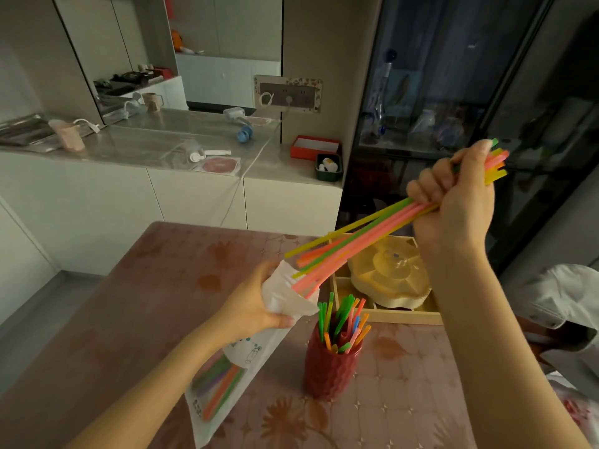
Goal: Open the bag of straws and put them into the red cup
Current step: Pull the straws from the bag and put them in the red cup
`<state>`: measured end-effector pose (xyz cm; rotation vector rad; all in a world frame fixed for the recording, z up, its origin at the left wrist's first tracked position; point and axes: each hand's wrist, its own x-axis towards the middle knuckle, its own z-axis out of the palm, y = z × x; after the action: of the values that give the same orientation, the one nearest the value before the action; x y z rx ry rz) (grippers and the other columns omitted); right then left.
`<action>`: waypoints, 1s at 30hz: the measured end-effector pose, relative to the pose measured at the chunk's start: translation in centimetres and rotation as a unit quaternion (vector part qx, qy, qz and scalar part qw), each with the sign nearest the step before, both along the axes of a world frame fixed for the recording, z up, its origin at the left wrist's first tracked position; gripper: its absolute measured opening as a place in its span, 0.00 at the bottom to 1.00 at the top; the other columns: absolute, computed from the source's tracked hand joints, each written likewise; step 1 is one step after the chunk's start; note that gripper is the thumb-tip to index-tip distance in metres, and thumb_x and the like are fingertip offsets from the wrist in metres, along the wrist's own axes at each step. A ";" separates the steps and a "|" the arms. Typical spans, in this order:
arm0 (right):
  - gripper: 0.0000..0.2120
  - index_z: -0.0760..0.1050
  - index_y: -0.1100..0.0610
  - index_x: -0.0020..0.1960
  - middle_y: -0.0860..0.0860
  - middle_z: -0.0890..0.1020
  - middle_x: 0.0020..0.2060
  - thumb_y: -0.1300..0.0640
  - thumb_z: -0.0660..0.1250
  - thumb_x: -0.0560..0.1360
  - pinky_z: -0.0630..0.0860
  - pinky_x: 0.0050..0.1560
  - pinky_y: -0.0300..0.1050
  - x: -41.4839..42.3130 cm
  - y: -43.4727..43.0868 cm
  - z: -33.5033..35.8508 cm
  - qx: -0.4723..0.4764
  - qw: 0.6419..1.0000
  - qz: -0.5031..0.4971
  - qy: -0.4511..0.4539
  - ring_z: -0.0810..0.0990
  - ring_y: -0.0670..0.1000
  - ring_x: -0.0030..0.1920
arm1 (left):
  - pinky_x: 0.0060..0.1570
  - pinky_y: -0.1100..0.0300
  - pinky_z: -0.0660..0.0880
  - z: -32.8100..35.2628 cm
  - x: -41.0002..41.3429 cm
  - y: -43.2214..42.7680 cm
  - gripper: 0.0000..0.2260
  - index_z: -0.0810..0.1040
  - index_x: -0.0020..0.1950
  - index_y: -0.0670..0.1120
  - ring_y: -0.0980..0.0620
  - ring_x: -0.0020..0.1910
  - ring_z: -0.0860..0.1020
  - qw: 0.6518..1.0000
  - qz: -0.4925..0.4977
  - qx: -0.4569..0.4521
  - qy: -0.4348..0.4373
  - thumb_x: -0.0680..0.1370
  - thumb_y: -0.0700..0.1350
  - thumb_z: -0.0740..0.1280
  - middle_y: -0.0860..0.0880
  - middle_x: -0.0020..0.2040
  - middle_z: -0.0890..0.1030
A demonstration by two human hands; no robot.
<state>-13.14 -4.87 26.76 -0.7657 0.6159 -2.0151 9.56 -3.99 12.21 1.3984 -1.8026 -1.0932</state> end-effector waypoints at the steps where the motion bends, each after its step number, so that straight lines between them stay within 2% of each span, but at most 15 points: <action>1: 0.19 0.66 0.54 0.33 0.47 0.63 0.23 0.48 0.56 0.81 0.59 0.23 0.39 -0.5 -0.2 0.2 0.000 1.000 -0.006 -0.007 0.58 0.45 0.23 | 0.50 0.60 0.75 -0.3 0.2 0.0 0.40 0.63 0.65 0.55 0.59 0.52 0.76 1.000 0.003 0.000 -0.003 0.60 0.42 0.80 0.59 0.55 0.75; 7: 0.20 0.65 0.54 0.32 0.46 0.62 0.21 0.48 0.57 0.81 0.58 0.22 0.38 -3.4 -0.3 0.9 -0.002 0.996 -0.043 -0.081 0.58 0.44 0.22 | 0.47 0.61 0.75 -0.9 1.1 -0.1 0.38 0.63 0.64 0.56 0.58 0.51 0.76 1.000 0.021 -0.009 -0.013 0.61 0.43 0.79 0.61 0.53 0.75; 9: 0.20 0.64 0.54 0.32 0.46 0.62 0.21 0.48 0.56 0.81 0.58 0.22 0.38 -4.5 0.2 0.9 -0.004 0.996 -0.052 -0.075 0.57 0.44 0.22 | 0.47 0.60 0.75 -1.1 1.6 -0.1 0.38 0.62 0.64 0.56 0.60 0.50 0.76 0.999 0.035 -0.014 -0.024 0.61 0.43 0.79 0.62 0.52 0.74; 16: 0.20 0.66 0.53 0.32 0.46 0.64 0.22 0.48 0.55 0.81 0.57 0.25 0.40 -2.5 2.1 -2.2 0.008 0.992 -0.043 0.116 0.59 0.46 0.23 | 0.48 0.56 0.75 -1.7 2.4 -0.8 0.38 0.62 0.66 0.54 0.54 0.51 0.75 0.997 0.066 -0.011 -0.029 0.62 0.42 0.79 0.60 0.51 0.74; 19: 0.20 0.67 0.52 0.31 0.44 0.66 0.21 0.49 0.55 0.80 0.59 0.25 0.39 -0.9 3.0 -3.9 -0.023 0.983 -0.025 0.183 0.61 0.45 0.22 | 0.51 0.51 0.77 -2.1 2.3 -1.0 0.39 0.62 0.65 0.54 0.53 0.52 0.76 0.997 0.065 -0.013 -0.035 0.61 0.43 0.79 0.60 0.51 0.74; 22: 0.20 0.66 0.53 0.31 0.43 0.67 0.21 0.52 0.54 0.81 0.61 0.24 0.36 0.0 4.0 -5.9 -0.044 0.968 -0.020 0.247 0.62 0.45 0.21 | 0.50 0.52 0.77 -2.3 2.2 -1.1 0.38 0.61 0.63 0.56 0.54 0.52 0.76 0.997 0.061 -0.013 -0.040 0.61 0.44 0.79 0.62 0.51 0.73; 24: 0.19 0.66 0.53 0.31 0.44 0.67 0.22 0.50 0.54 0.80 0.62 0.24 0.37 0.3 4.3 -7.2 -0.034 0.957 -0.035 0.286 0.64 0.46 0.22 | 0.50 0.52 0.77 -2.4 2.1 -1.1 0.37 0.61 0.62 0.58 0.54 0.52 0.76 0.998 0.058 -0.009 -0.039 0.62 0.44 0.79 0.62 0.51 0.73; 28: 0.20 0.64 0.55 0.29 0.47 0.66 0.22 0.50 0.54 0.79 0.60 0.24 0.42 0.2 4.8 -8.3 -0.002 0.947 -0.044 0.319 0.64 0.48 0.23 | 0.50 0.51 0.77 -2.6 2.0 -1.1 0.37 0.61 0.62 0.58 0.54 0.52 0.76 0.998 0.061 -0.005 -0.033 0.61 0.44 0.79 0.61 0.52 0.74; 30: 0.19 0.65 0.56 0.30 0.46 0.67 0.23 0.51 0.54 0.78 0.62 0.24 0.40 0.4 4.7 -8.4 0.011 0.947 -0.038 0.317 0.64 0.47 0.23 | 0.50 0.53 0.77 -2.6 2.0 -1.2 0.37 0.61 0.60 0.60 0.55 0.51 0.76 0.998 0.059 -0.004 -0.030 0.62 0.44 0.79 0.62 0.52 0.73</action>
<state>-12.70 -0.15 18.36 -1.4130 1.0409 -1.8070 11.51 -5.16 9.60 1.5278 -1.7395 -0.9923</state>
